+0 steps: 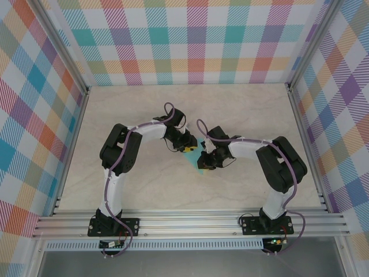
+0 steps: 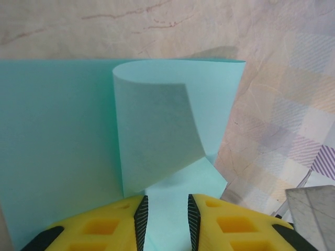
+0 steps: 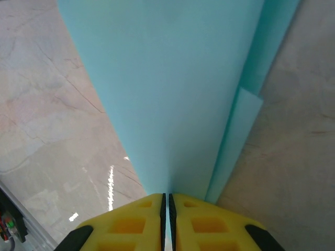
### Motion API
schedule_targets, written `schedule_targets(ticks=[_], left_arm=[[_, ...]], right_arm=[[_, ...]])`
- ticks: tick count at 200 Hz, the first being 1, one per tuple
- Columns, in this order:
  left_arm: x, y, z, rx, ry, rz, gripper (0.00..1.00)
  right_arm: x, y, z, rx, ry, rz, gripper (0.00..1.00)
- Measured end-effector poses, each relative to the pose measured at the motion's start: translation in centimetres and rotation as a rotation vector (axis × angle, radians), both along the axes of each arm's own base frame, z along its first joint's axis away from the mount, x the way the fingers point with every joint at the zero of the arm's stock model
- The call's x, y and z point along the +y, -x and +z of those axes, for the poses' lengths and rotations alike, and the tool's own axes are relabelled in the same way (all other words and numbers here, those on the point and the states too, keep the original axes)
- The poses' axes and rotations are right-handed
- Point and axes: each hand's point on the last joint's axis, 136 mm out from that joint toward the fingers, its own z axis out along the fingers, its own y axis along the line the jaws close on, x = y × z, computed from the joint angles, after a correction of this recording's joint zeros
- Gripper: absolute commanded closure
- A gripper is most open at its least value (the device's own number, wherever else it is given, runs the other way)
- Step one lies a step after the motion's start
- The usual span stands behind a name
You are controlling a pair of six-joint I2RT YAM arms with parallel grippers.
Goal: Fold a paper plane with a square sheet of paper (fold left side to right side)
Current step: Fourth fold the wing at the center of the table.
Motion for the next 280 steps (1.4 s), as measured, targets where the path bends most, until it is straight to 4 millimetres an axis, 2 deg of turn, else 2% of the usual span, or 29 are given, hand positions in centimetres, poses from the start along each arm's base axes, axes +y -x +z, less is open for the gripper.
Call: schedule_targets(ticks=[91, 138, 179, 207, 232, 258, 280], left_arm=[[0.0, -1.0, 0.3, 0.097, 0.009, 0.0, 0.66], [0.1, -2.4, 0.5, 0.125, 0.03, 0.013, 0.64], [1.0, -6.1, 0.8, 0.062, 0.04, 0.059, 0.63], [2.7, -9.2, 0.8, -0.002, 0.032, 0.109, 0.64], [4.1, -10.5, 0.7, -0.03, 0.029, 0.136, 0.63], [5.0, -10.0, 1.3, -0.055, 0.013, 0.142, 0.64], [5.8, -8.1, 3.9, -0.089, 0.015, 0.142, 0.67]], right_arm=[[-0.1, 0.2, -0.3, -0.011, -0.01, 0.019, 0.9], [-0.1, 0.1, -0.3, -0.012, -0.014, 0.021, 0.9], [-0.1, 0.1, -0.3, -0.008, -0.019, 0.019, 0.9], [0.0, 0.1, -0.3, -0.006, -0.022, 0.019, 0.9], [0.0, 0.1, -0.3, -0.006, -0.023, 0.019, 0.9], [0.0, 0.1, -0.3, -0.005, -0.025, 0.019, 0.91], [0.0, 0.1, -0.3, -0.005, -0.025, 0.019, 0.92]])
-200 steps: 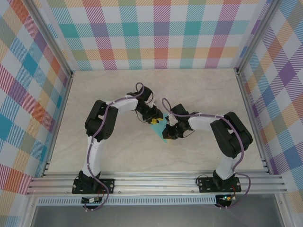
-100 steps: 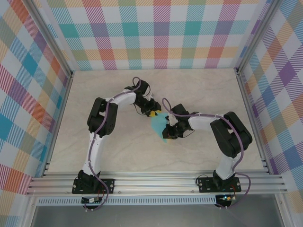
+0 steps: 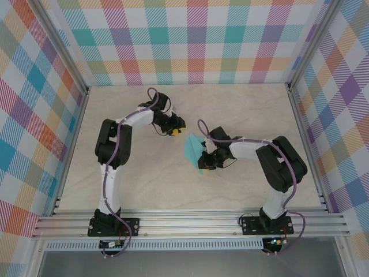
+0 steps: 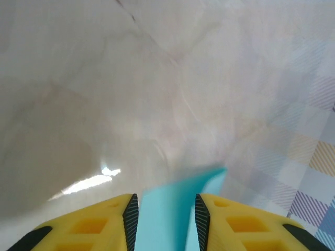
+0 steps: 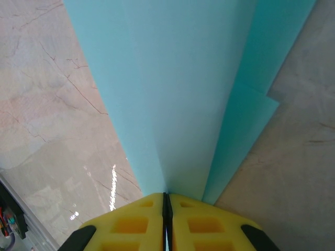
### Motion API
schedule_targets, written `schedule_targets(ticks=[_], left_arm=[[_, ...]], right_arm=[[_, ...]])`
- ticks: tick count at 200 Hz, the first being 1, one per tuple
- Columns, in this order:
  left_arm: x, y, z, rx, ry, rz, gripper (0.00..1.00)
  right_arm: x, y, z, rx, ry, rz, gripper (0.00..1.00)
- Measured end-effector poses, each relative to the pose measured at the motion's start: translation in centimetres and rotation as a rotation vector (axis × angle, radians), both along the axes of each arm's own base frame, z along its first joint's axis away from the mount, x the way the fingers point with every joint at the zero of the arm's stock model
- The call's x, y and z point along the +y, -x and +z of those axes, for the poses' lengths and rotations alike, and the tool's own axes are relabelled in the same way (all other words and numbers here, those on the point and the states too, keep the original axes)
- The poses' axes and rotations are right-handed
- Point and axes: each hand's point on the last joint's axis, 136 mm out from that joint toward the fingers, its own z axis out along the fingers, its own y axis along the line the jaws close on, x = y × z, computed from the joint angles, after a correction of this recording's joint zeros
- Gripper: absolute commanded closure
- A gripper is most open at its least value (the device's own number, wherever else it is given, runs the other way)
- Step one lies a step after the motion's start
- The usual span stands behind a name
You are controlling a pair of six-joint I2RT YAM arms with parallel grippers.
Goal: Fold a paper plane with a square sheet of paper (fold left side to right side)
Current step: Fourth fold the wing at the center of the table.
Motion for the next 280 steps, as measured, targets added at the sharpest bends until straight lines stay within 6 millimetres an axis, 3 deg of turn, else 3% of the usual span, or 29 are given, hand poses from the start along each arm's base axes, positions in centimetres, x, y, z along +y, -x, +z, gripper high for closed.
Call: schedule_targets(ticks=[21, 41, 77, 99, 189, 240, 280], left_arm=[[0.1, 2.4, 3.2, -0.054, 0.028, -0.012, 0.7], [-1.3, 5.3, 4.3, -0.072, 0.07, -0.048, 0.73], [-5.7, 10.8, 0.5, 0.025, 0.093, -0.149, 0.77], [-7.4, 12.6, -1.4, 0.079, 0.097, -0.181, 0.78], [-7.8, 12.3, -3.8, 0.119, 0.082, -0.155, 0.79], [-7.6, 11.5, -3.9, 0.157, 0.094, -0.149, 0.79], [-7.6, 9.3, -3.7, 0.201, 0.104, -0.145, 0.78]], right_arm=[[0.0, 0.0, 0.0, 0.0, 0.0, 0.0, 0.93], [0.0, 0.0, 0.0, 0.0, 0.0, 0.0, 0.94], [0.0, 0.0, 0.0, 0.001, 0.0, -0.001, 0.95], [0.0, 0.0, 0.0, 0.001, 0.0, -0.001, 0.96], [0.0, 0.0, 0.0, 0.001, 0.001, -0.001, 0.95], [0.0, 0.0, 0.0, 0.001, 0.001, -0.001, 0.95], [0.0, -0.1, 0.0, -0.002, -0.001, -0.001, 0.95]])
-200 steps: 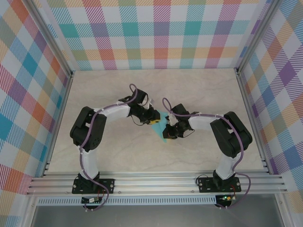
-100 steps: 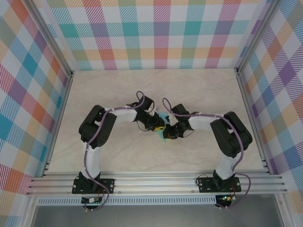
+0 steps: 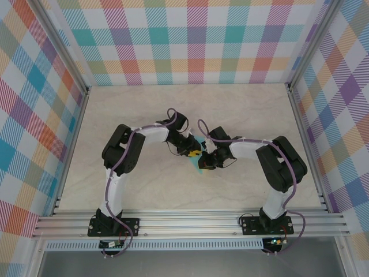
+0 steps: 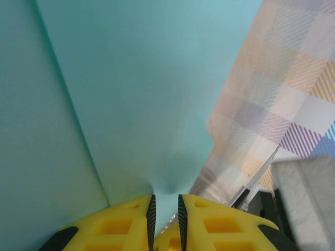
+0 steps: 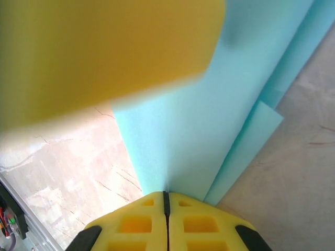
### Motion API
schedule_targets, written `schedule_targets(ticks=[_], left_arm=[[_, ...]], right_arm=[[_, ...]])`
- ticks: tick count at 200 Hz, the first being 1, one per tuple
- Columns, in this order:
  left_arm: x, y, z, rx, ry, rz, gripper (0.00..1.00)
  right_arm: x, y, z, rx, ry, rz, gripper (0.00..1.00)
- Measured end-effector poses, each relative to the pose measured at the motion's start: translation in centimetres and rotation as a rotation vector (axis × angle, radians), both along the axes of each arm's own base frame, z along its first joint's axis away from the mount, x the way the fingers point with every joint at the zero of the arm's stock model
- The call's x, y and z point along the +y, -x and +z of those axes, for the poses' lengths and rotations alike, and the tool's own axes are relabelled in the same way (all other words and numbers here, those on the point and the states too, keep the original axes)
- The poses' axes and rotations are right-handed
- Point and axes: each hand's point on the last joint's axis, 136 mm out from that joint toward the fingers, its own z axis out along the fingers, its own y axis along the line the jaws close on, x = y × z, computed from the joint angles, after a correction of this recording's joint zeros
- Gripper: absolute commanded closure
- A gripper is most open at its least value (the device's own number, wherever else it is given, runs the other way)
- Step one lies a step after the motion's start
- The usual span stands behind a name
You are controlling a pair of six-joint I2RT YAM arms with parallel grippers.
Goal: Fold a paper plane with a square sheet of paper (fold left side to right side)
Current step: Fourth fold the wing at the center of the table.
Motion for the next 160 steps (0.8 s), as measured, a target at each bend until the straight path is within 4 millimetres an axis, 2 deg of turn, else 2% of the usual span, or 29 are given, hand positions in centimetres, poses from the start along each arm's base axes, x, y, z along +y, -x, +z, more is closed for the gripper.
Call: schedule_targets(ticks=[43, 70, 88, 121, 141, 160], left_arm=[[1.8, -7.2, 0.2, -0.088, -0.001, 0.075, 0.77], [3.3, -9.9, 0.4, -0.115, -0.001, 0.116, 0.73], [4.0, -10.6, 0.5, -0.127, -0.002, 0.127, 0.7], [5.8, -10.7, 1.2, -0.164, -0.029, 0.144, 0.61], [7.7, -9.7, 3.2, -0.193, -0.041, 0.169, 0.55], [8.7, -8.3, 6.2, -0.238, -0.025, 0.178, 0.52]], right_arm=[[0.0, 0.0, 0.0, 0.0, -0.001, 0.0, 0.95], [0.0, 0.0, 0.0, 0.0, -0.004, 0.0, 0.94], [0.1, 0.0, 0.1, -0.002, -0.008, 0.001, 0.9], [0.4, -0.1, 0.7, -0.016, -0.026, 0.001, 0.71], [0.1, -0.2, 1.8, -0.044, -0.018, -0.011, 0.6], [-0.3, -0.8, 4.2, -0.117, -0.024, -0.025, 0.5]])
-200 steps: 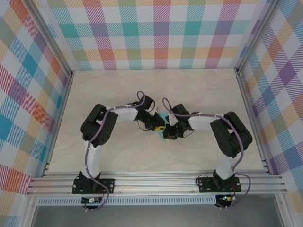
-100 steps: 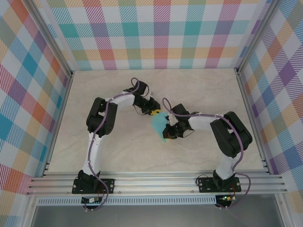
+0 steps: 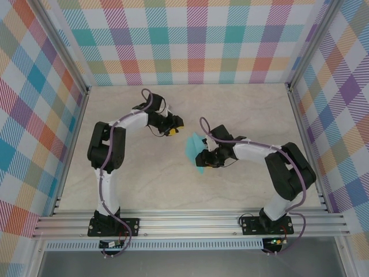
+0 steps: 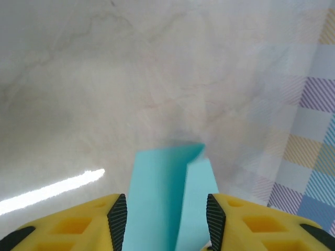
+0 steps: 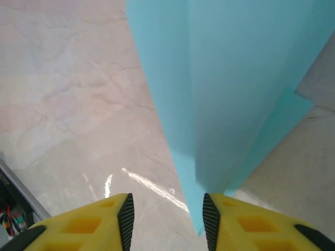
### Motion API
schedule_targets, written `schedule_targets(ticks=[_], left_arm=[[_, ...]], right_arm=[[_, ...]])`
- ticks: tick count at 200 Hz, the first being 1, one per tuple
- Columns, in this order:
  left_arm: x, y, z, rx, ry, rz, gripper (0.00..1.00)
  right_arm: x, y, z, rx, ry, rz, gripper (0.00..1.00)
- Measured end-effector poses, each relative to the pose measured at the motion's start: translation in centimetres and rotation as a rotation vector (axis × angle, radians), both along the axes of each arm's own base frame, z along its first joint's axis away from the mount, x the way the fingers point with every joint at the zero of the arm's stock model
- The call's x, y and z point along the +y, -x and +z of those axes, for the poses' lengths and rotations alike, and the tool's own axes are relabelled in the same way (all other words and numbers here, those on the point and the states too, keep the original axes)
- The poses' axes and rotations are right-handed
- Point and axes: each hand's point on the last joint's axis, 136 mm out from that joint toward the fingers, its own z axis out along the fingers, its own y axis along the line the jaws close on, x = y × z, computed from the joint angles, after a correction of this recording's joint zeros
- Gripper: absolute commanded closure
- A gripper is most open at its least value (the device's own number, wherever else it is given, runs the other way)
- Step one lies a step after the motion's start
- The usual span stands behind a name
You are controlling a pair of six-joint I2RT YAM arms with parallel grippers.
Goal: Fold a paper plane with a square sheet of paper (fold left side to right side)
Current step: Fourth fold the wing at the center of the table, then turn over the paper at the center of the table.
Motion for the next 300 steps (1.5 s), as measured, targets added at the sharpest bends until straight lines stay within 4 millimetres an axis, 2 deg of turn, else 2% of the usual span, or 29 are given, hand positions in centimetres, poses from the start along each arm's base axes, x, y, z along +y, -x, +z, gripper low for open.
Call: schedule_targets(ticks=[13, 26, 42, 57, 86, 111, 130, 149, 196, 217, 230, 244, 262, 278, 300], left_arm=[[0.2, 1.0, 1.8, -0.03, 0.016, -0.004, 0.52], [0.1, 1.9, 2.6, -0.049, 0.034, -0.016, 0.51], [-0.3, 3.0, 2.0, -0.039, 0.043, -0.033, 0.52], [-1.5, 4.2, 0.4, -0.008, 0.044, -0.063, 0.53], [-5.0, 6.0, -3.0, 0.048, 0.048, -0.128, 0.57], [-6.9, 7.2, -5.4, 0.094, 0.039, -0.162, 0.58], [-7.7, 6.4, -4.7, 0.076, 0.057, -0.167, 0.59], [-8.3, 5.8, -5.1, 0.07, 0.062, -0.169, 0.61], [-9.1, 5.6, -5.7, 0.082, 0.068, -0.177, 0.81], [-9.2, 5.7, -5.7, 0.078, 0.066, -0.183, 0.9], [-9.2, 5.6, -5.5, 0.07, 0.064, -0.185, 0.94], [-9.1, 5.5, -4.5, 0.044, 0.064, -0.185, 0.94], [-8.7, 4.8, -1.2, -0.029, 0.078, -0.177, 0.94], [-8.3, 4.3, 3.5, -0.132, 0.106, -0.167, 0.93], [-7.1, 3.8, 11.3, -0.31, 0.15, -0.137, 0.92]], right_arm=[[-0.7, -0.7, 2.1, -0.065, -0.012, -0.021, 0.46], [-1.9, -1.7, 4.0, -0.124, -0.021, -0.057, 0.41], [-3.6, -3.1, 5.9, -0.19, -0.026, -0.112, 0.35], [-5.1, -4.0, 6.8, -0.225, -0.03, -0.168, 0.32], [-6.2, -3.6, 5.7, -0.2, -0.042, -0.232, 0.3], [-6.3, -2.9, 4.6, -0.156, -0.051, -0.252, 0.3], [-6.2, -2.9, 4.6, -0.153, -0.061, -0.257, 0.3], [-6.0, -3.0, 4.8, -0.159, -0.07, -0.258, 0.3], [-6.0, -2.8, 5.4, -0.168, -0.103, -0.257, 0.28], [-6.3, -3.0, 5.8, -0.174, -0.149, -0.272, 0.21], [-6.8, -3.1, 5.9, -0.171, -0.186, -0.293, 0.12], [-7.3, -3.2, 6.2, -0.169, -0.227, -0.312, 0.0], [-7.5, -3.5, 7.3, -0.18, -0.288, -0.314, 0.0], [-6.9, -3.6, 8.6, -0.199, -0.355, -0.277, 0.0], [-5.6, -3.3, 10.6, -0.21, -0.46, -0.212, 0.0]])
